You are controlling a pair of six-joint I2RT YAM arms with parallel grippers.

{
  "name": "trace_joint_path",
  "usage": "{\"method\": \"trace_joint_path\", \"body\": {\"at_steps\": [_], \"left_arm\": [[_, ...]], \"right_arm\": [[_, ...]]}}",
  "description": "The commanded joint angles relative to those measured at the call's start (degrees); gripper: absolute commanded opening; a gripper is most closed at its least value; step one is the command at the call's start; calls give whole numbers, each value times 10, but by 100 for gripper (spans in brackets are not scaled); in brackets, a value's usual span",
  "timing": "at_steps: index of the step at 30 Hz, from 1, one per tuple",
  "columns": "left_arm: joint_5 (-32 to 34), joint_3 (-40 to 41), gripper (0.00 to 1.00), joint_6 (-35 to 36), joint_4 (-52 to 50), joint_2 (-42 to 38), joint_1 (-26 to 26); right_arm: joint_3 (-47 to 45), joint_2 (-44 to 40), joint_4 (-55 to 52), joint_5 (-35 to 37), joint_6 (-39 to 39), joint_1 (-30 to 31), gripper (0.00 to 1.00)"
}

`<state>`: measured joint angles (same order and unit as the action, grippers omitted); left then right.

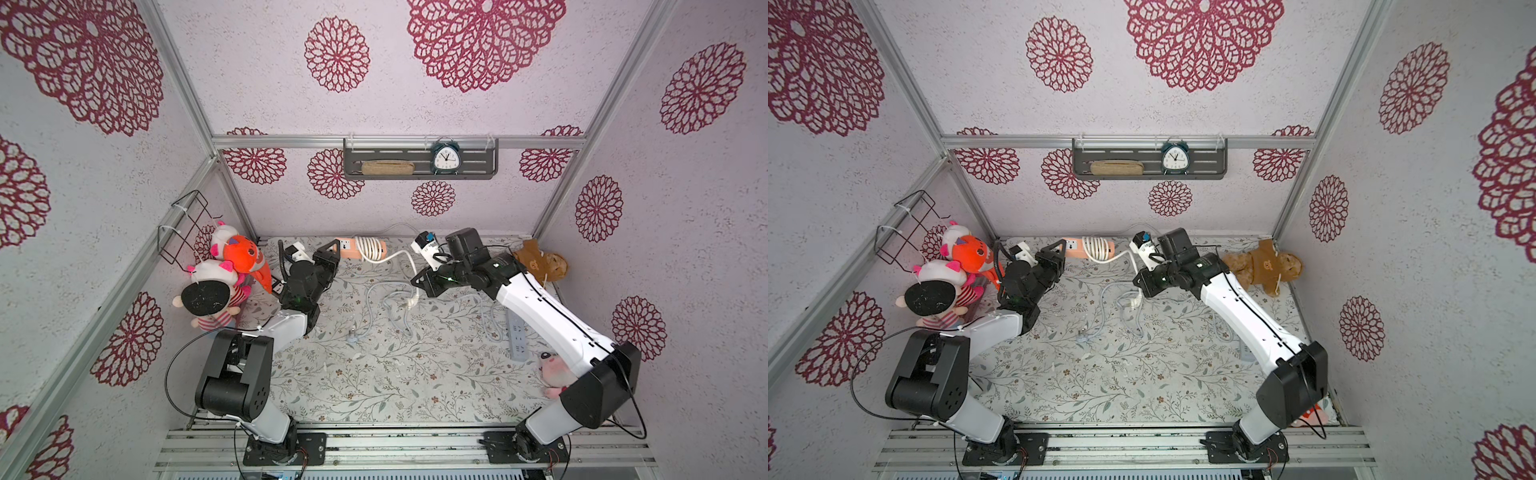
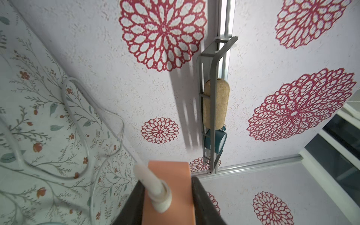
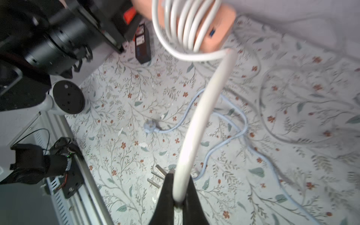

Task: Unwrap the cord wrapped around the power strip
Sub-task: Unwrap the power cord from the power strip.

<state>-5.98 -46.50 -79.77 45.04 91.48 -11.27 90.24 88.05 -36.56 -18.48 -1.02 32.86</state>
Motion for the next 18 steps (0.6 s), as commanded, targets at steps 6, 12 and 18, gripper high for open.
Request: {"method": "trace_joint_path", "body": {"at_steps": [6, 12, 18], "left_arm": [[-68, 55, 0, 72, -83, -117, -17], [-96, 75, 0, 64, -125, -214, -13], [-112, 66, 0, -36, -26, -196, 9]], "right_arm": [[65, 52, 88, 53, -1, -47, 0], [121, 154, 59, 73, -9, -70, 0], [71, 180, 78, 29, -26, -65, 0]]}}
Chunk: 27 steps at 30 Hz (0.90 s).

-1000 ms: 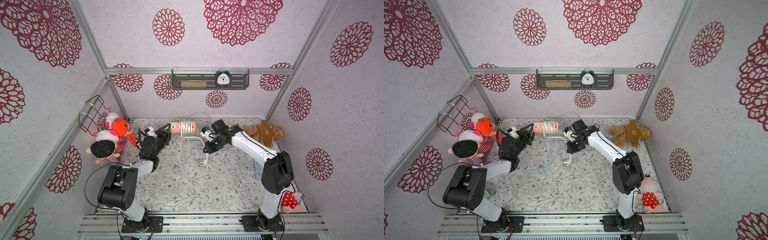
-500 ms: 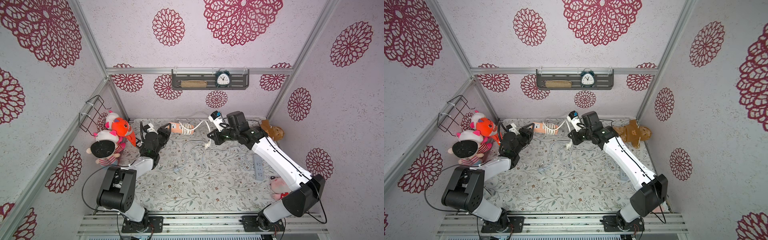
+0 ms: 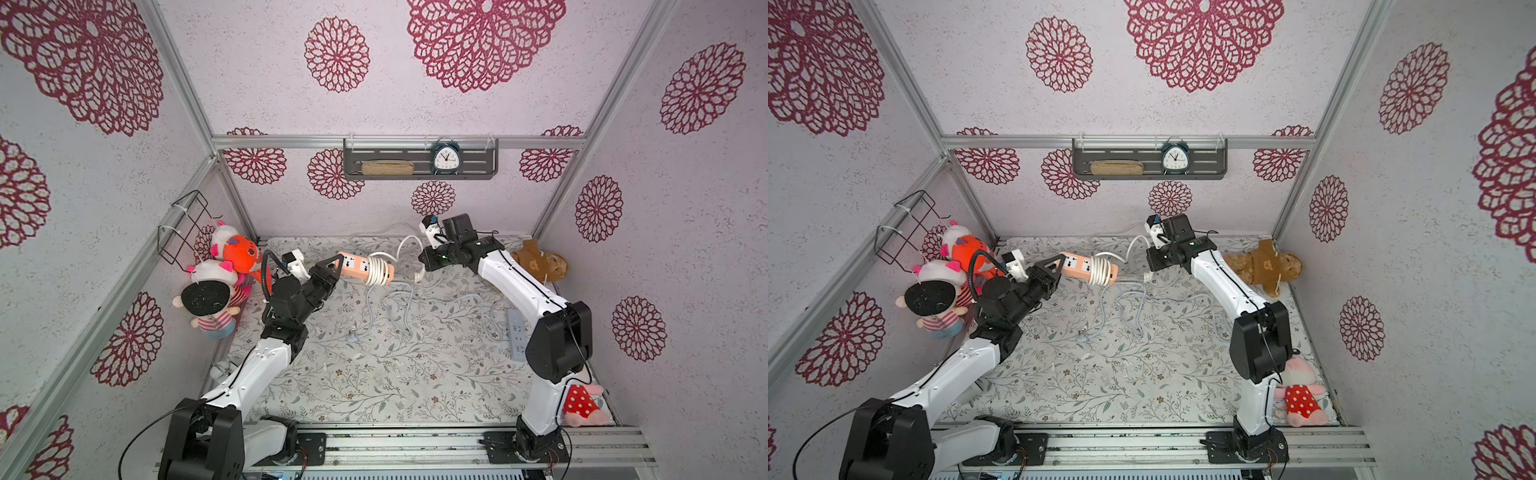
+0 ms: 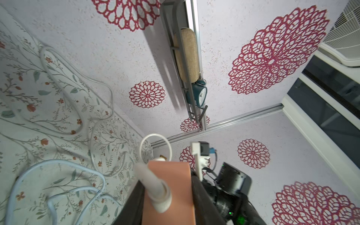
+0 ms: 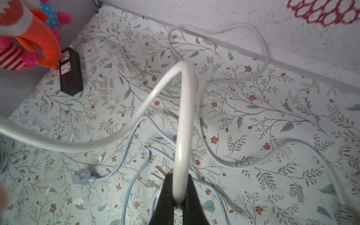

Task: Unwrap the cord wrapped around the power strip
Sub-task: Unwrap the power cord from the power strip.

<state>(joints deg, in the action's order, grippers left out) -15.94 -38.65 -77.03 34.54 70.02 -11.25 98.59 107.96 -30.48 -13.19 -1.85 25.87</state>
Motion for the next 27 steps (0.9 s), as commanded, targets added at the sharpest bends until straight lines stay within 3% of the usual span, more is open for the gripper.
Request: {"method": "trace_joint_path", "body": {"at_steps": [1, 8, 15, 22, 27], "left_arm": [[-8, -17, 0, -76, 95, 33, 9], [93, -51, 0, -129, 212, 161, 17], [171, -118, 0, -70, 210, 260, 21], [210, -116, 0, -60, 219, 298, 23], [173, -90, 0, -11, 159, 272, 29]], "right_arm": [[-21, -22, 18, -28, -19, 8, 0], [-100, -102, -5, -54, -31, 37, 0], [-179, -189, -30, -131, -49, 64, 0], [-123, -210, -84, -195, -12, 60, 0], [-45, -217, -72, -163, -5, 21, 0]]}}
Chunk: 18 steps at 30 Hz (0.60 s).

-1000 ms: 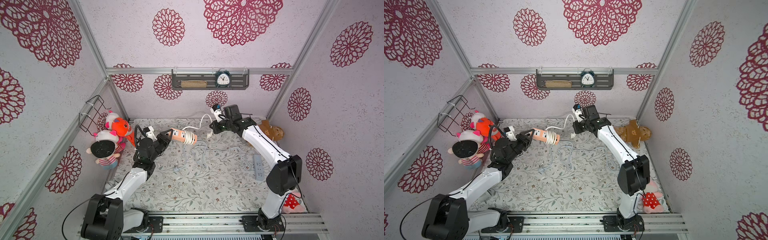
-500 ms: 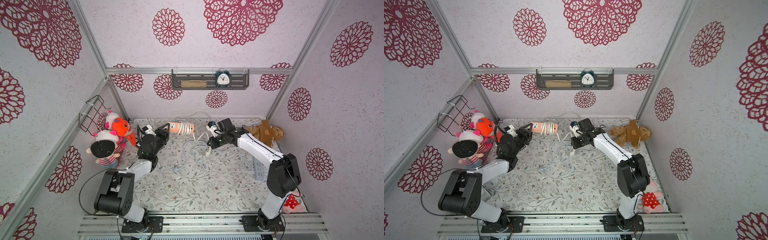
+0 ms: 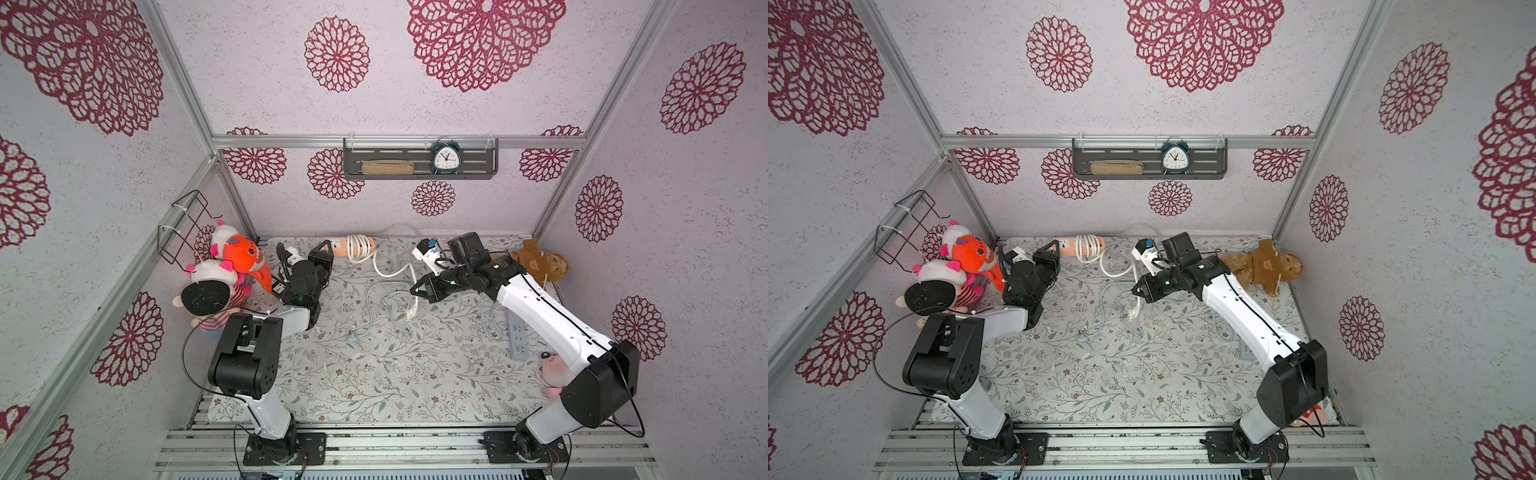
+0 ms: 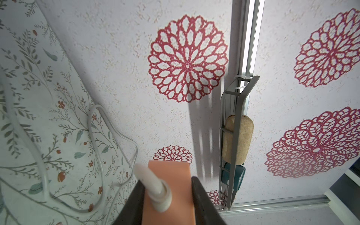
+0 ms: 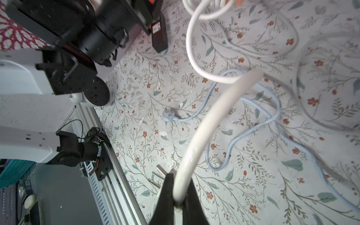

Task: Unwrap the cord wrapped around the power strip
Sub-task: Unwrap the power cord from the power strip.

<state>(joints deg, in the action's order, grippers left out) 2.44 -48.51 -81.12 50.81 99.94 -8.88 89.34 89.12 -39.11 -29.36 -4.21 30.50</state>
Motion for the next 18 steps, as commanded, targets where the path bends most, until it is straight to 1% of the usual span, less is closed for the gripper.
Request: {"method": "trace_joint_path", "body": {"at_steps": [1, 4, 7, 9, 10, 12, 14, 15, 16, 18], "left_arm": [[-19, 14, 0, 42, -23, -37, 7], [-62, 20, 0, 79, -123, -76, 12], [-120, 27, 0, 105, -205, -118, 17], [-186, 25, 0, 115, -250, -145, 23], [-211, 26, 0, 117, -258, -157, 25], [-281, 21, 0, 121, -275, -181, 29], [-344, 15, 0, 121, -283, -201, 33], [-375, 14, 0, 111, -272, -208, 35], [-404, 14, 0, 94, -250, -213, 37], [-449, 22, 0, 22, -149, -214, 45]], "right_arm": [[60, -28, 20, 7, 17, -39, 0], [88, -23, 47, 51, 8, -70, 0], [119, 3, 52, 84, 6, -98, 0], [137, 31, 49, 92, 6, -112, 0], [144, 44, 47, 93, 8, -115, 0], [156, 75, 40, 105, 12, -119, 0], [162, 100, 27, 123, 19, -120, 0], [160, 110, 24, 133, 22, -120, 0], [155, 116, 24, 140, 25, -121, 0], [135, 125, 26, 147, 25, -123, 0]]}}
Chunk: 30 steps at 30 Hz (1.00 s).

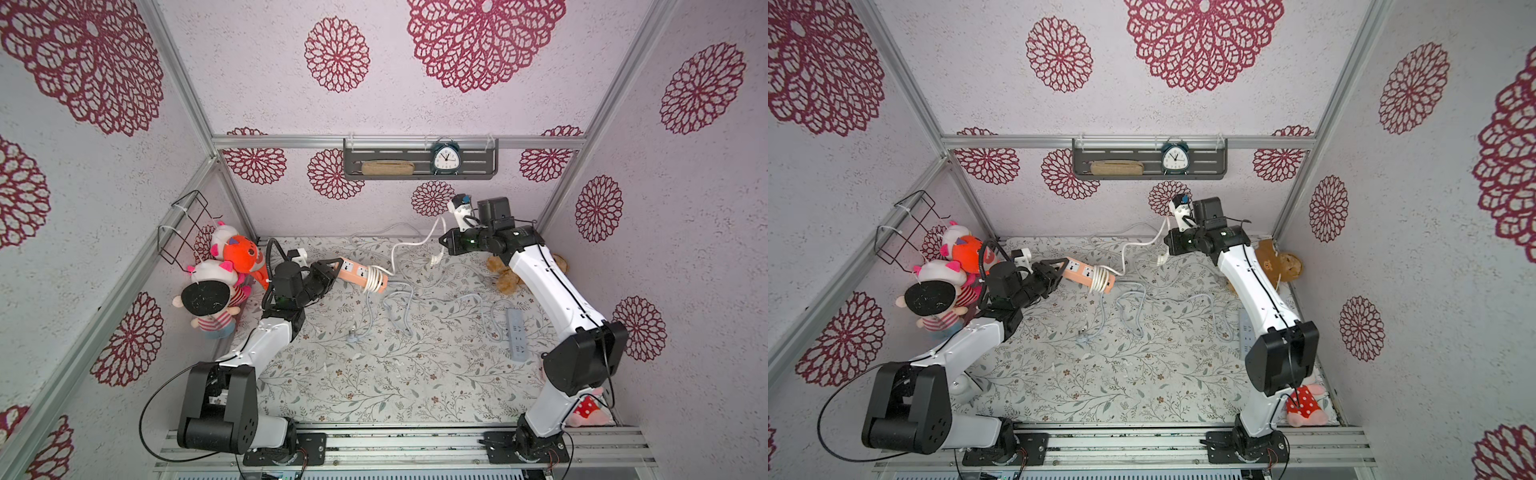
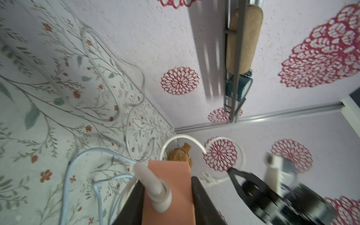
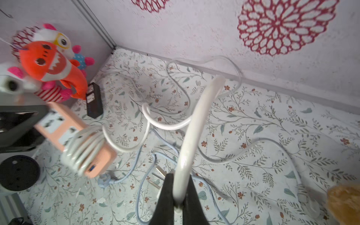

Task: Unwrap the cord wrapped around the power strip
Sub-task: Unwrap the power cord from the power strip.

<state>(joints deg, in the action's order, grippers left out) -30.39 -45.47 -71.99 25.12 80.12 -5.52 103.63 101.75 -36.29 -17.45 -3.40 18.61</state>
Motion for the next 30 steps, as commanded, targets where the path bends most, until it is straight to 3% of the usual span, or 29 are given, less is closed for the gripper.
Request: {"method": "trace_joint_path", "body": {"at_steps": [1, 3, 6, 13, 16, 20, 23, 27, 30], "left_arm": [[-131, -6, 0, -112, 164, -11, 16], [-123, -1, 0, -211, 289, 7, 32], [-53, 2, 0, -284, 376, 29, 53], [119, -21, 0, -221, 275, 51, 80], [179, -29, 0, -175, 215, 50, 80], [210, -30, 0, -152, 190, 43, 80], [223, -24, 0, -146, 167, 24, 94], [201, -5, 0, -197, 200, 16, 131], [188, 18, 0, -226, 215, 6, 155]], "right_arm": [[-18, 0, -2, 31, 17, -5, 0], [-49, -7, 0, 37, 15, -5, 0], [-103, -41, 5, 43, 6, -5, 0], [-234, -148, -18, 103, -11, -12, 0], [-300, -192, -20, 91, -39, -24, 0], [-415, -249, 4, 50, -85, -24, 0], [-482, -285, 5, 85, -98, -38, 0], [-506, -308, -15, 145, -94, -75, 0], [-515, -312, -18, 140, -92, -113, 0]]}}
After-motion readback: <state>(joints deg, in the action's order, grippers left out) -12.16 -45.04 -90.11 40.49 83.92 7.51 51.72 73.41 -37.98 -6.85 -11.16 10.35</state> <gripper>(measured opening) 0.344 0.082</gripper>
